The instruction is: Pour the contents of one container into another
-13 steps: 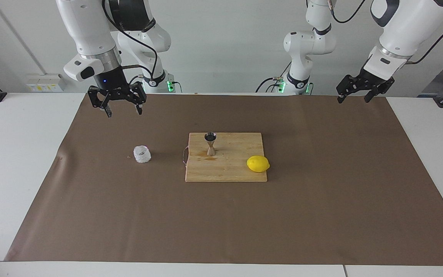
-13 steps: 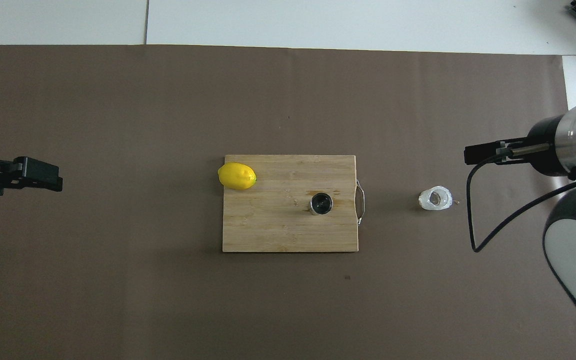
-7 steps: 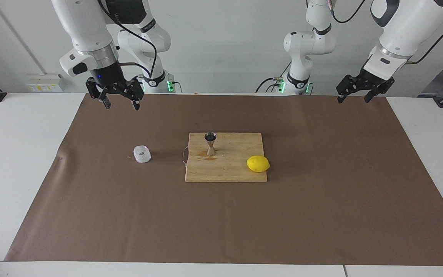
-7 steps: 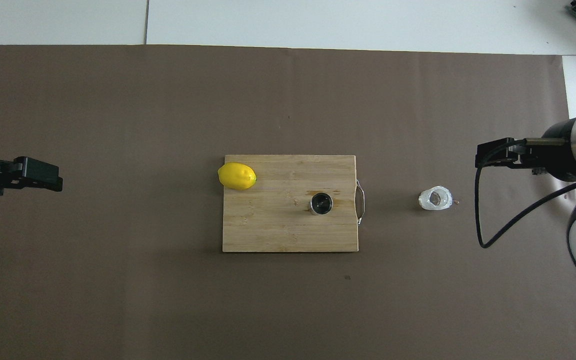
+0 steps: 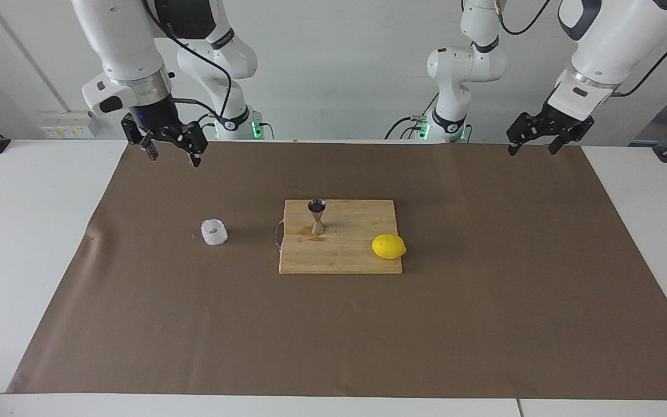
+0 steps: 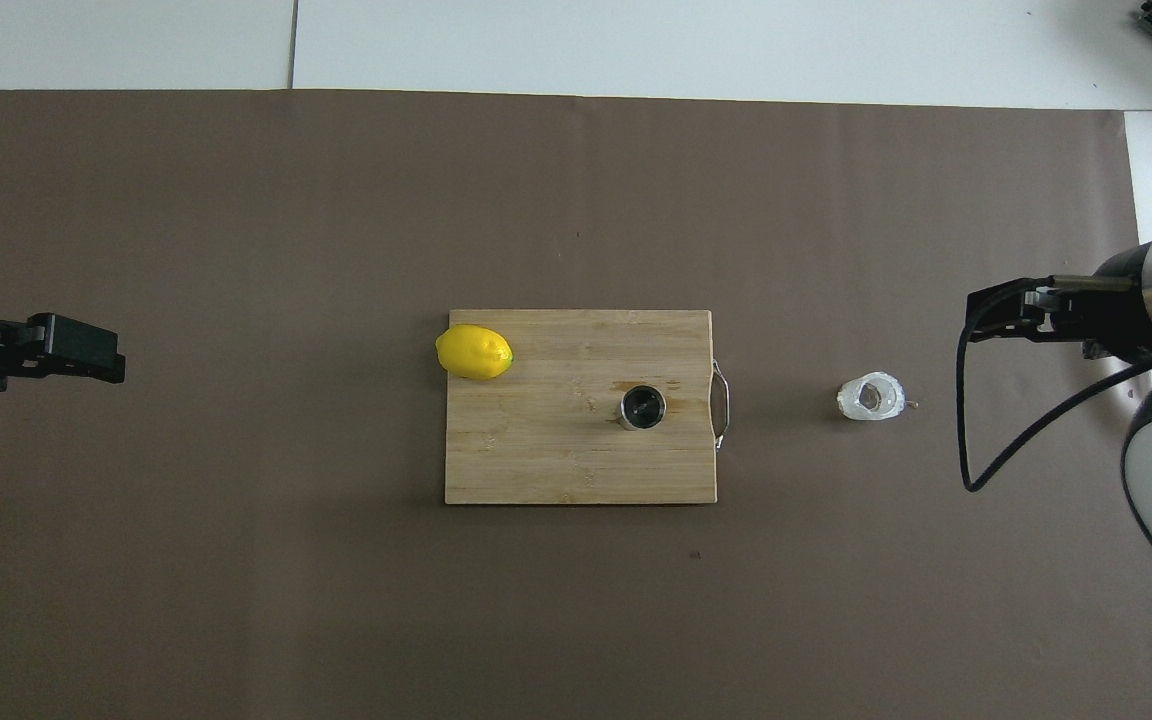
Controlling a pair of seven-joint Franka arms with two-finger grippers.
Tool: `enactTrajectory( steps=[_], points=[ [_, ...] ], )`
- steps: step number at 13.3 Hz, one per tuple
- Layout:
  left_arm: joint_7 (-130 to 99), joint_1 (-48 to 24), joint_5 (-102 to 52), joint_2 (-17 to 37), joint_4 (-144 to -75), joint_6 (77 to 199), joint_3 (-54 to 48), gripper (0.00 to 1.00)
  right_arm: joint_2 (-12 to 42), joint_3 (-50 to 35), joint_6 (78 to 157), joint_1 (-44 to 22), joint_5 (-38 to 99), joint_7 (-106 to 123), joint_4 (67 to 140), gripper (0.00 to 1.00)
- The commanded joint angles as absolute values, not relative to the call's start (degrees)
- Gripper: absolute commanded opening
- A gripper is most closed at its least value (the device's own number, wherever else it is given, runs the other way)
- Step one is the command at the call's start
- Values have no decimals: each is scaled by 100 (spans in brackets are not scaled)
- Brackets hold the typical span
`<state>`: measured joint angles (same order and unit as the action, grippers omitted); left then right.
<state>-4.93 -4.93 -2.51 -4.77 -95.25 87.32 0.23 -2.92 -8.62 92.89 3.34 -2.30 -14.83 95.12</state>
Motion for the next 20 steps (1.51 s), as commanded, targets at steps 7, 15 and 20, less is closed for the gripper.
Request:
enactTrajectory(
  steps=[7,15,20],
  points=[
    [-562,-510,-132,-589,-9606,8675,26,100,-281,-9,9044,-325,-290,-1556,9457,100],
    [-563,-501,-141,-598,-9606,8675,26,100,-308,-9,9044,-237,-105,-1485,9536,100],
    [-563,-510,-132,-598,-9615,8666,26,100,-316,-9,9123,-229,-27,-1222,9589,100]
  ],
)
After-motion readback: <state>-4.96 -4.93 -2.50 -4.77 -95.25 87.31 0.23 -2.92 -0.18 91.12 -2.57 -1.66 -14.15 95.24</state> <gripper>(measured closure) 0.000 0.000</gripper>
